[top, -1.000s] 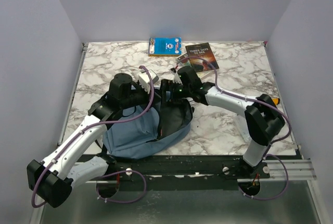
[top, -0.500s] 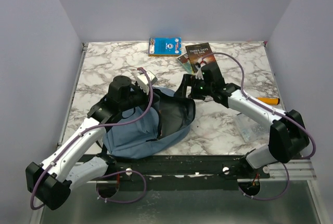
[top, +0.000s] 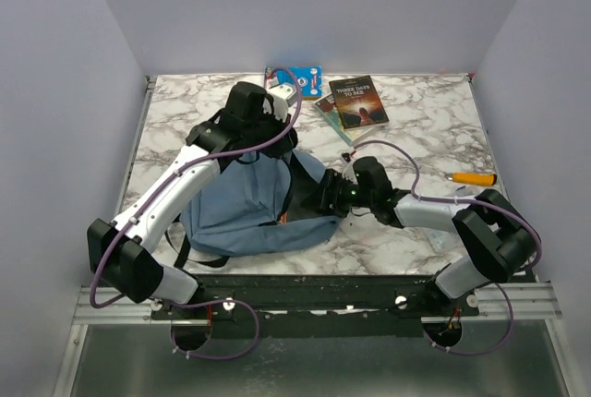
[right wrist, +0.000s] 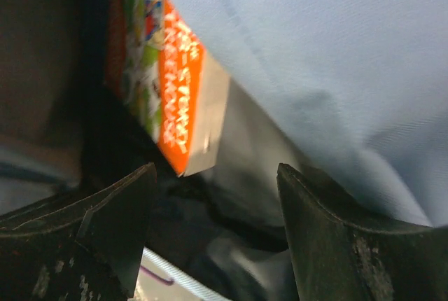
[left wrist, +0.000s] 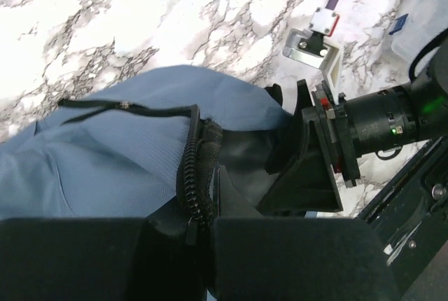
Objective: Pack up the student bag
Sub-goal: Pick up the book from the center of the board.
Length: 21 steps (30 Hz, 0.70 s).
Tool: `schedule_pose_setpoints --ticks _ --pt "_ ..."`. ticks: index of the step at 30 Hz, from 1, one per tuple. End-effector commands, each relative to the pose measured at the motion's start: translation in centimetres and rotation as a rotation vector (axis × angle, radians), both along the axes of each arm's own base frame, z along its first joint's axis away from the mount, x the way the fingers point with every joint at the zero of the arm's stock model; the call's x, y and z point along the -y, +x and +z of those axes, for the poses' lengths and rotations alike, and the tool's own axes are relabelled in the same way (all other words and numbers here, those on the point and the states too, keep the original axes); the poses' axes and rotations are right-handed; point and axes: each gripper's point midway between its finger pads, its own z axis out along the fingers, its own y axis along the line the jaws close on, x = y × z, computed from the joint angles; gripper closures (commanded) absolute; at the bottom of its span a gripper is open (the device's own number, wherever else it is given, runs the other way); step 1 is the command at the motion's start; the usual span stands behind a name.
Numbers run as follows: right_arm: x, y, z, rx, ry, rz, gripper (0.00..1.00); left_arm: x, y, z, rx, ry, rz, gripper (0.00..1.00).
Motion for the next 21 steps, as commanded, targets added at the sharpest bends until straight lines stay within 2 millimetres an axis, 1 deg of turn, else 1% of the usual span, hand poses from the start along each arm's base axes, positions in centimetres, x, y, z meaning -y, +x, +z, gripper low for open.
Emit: schedule_pose_setpoints --ticks 1,2,3,4,6,8,10,12,14,16,19,21 --pt "-2.3 0.9 3.9 0.027 0.134 0.010 0.26 -1.3 1.5 1.9 0.044 0.034 0.049 1.00" --pt "-2.1 1.4 4.3 0.047 0.099 -0.007 0.24 -1.6 1.3 1.4 0.034 0.047 0.050 1.00" --pt "-1.4 1.8 4.2 0.062 0.040 -0.027 0.21 -1.8 1.0 0.9 0.026 0.055 0.049 1.00" --pt "-0.8 2.5 4.8 0.089 -0.001 -0.045 0.19 -2.0 0.7 0.4 0.020 0.061 0.045 1.00" --pt "1.0 3.6 5.2 0.127 -0.103 -0.079 0.12 -2.3 -0.1 -0.5 0.007 0.074 0.031 1.00" --pt "3.1 4.6 6.2 0.157 -0.172 -0.111 0.09 -2.6 -0.7 -1.4 -0.005 0.087 0.022 1.00" --pt "5.1 5.8 7.9 0.214 -0.224 -0.154 0.04 -3.2 -1.1 -2.7 -0.022 0.109 0.034 1.00" --pt "7.0 7.1 10.0 0.277 -0.271 -0.208 0.00 -3.9 -1.1 -3.8 -0.008 0.145 0.041 1.00" --pt "8.9 8.6 11.4 0.306 -0.289 -0.262 0.00 -4.0 -1.0 -4.0 -0.014 0.156 0.052 1.00" --pt "10.7 10.4 12.0 0.309 -0.281 -0.322 0.00 -3.9 -0.9 -3.5 -0.011 0.147 0.057 1.00" --pt "13.4 13.5 11.6 0.267 -0.233 -0.419 0.00 -4.0 -0.9 -3.2 -0.005 0.143 0.062 1.00" --pt "14.3 15.5 11.2 0.253 -0.179 -0.461 0.00 -4.4 -0.8 -3.2 0.002 0.152 0.081 1.00"
